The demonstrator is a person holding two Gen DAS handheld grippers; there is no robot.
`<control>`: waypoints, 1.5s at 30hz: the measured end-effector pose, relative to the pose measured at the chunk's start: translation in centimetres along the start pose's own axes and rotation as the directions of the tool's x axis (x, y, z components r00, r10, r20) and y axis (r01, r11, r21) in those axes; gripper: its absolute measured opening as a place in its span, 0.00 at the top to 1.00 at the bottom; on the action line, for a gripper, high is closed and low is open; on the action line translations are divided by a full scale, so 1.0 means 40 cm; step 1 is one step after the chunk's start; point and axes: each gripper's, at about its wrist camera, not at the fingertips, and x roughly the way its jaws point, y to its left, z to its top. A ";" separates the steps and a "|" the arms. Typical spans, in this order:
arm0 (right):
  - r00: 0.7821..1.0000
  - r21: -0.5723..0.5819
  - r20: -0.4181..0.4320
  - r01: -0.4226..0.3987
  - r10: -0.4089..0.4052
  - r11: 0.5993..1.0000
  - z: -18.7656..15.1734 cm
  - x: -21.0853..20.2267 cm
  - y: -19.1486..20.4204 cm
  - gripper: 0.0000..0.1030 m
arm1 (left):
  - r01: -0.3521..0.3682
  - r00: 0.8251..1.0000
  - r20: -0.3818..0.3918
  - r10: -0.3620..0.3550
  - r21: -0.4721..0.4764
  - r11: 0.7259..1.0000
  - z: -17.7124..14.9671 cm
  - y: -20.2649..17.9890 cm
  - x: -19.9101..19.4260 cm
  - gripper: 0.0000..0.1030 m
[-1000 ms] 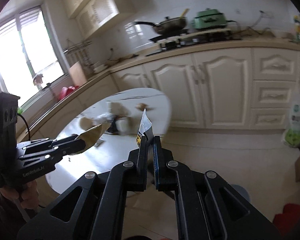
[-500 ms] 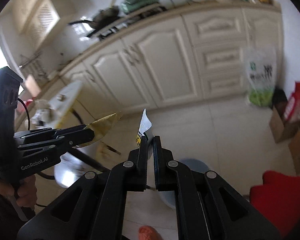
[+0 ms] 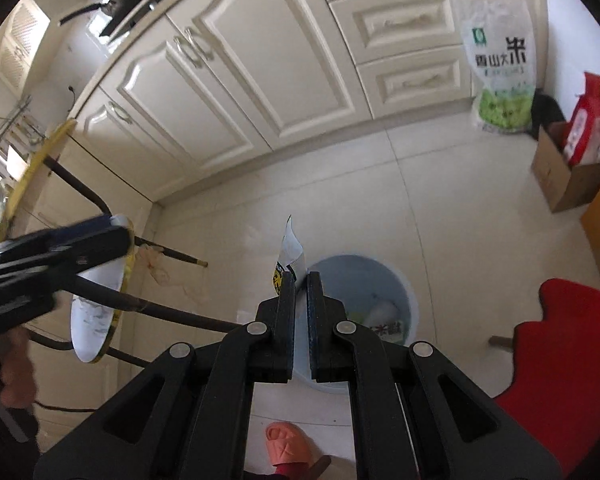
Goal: Collect trash
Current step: 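Carry both wrappers to the blue bucket and open both tools to drop them, then grasp the small round bread ball with the left tool while the right tool grasps the red-white sauce packet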
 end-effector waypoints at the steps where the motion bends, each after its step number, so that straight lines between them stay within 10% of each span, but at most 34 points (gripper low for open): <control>1: 1.000 0.004 -0.014 -0.002 0.002 1.000 0.000 0.017 0.003 0.92 | 0.000 1.000 0.007 0.000 -0.005 1.000 -0.013 -0.001 -0.017 0.58; 13: 0.997 -0.033 0.077 0.006 -0.003 0.999 0.009 -0.118 0.138 0.62 | -0.039 0.981 0.188 0.047 -0.046 0.998 -0.195 0.035 -0.358 0.46; 23: 0.944 -0.262 0.309 -0.033 0.116 0.964 0.027 -0.418 0.541 0.15 | -0.095 0.898 0.408 0.166 -0.189 0.977 -0.457 0.187 -0.787 0.27; 34: 0.893 -0.550 0.326 -0.088 0.310 0.831 -0.037 -0.505 1.043 0.00 | -0.217 0.775 0.467 0.425 -0.436 0.874 -0.859 0.420 -1.103 0.06; 39: 0.907 -0.632 0.277 -0.076 0.317 0.771 -0.078 -0.429 1.191 0.00 | -0.264 0.753 0.412 0.514 -0.527 0.808 -0.980 0.491 -1.136 0.04; 45: 0.957 -0.709 0.144 -0.077 0.251 0.701 -0.100 -0.261 1.296 0.00 | -0.294 0.779 0.306 0.548 -0.594 0.749 -0.994 0.563 -1.086 0.04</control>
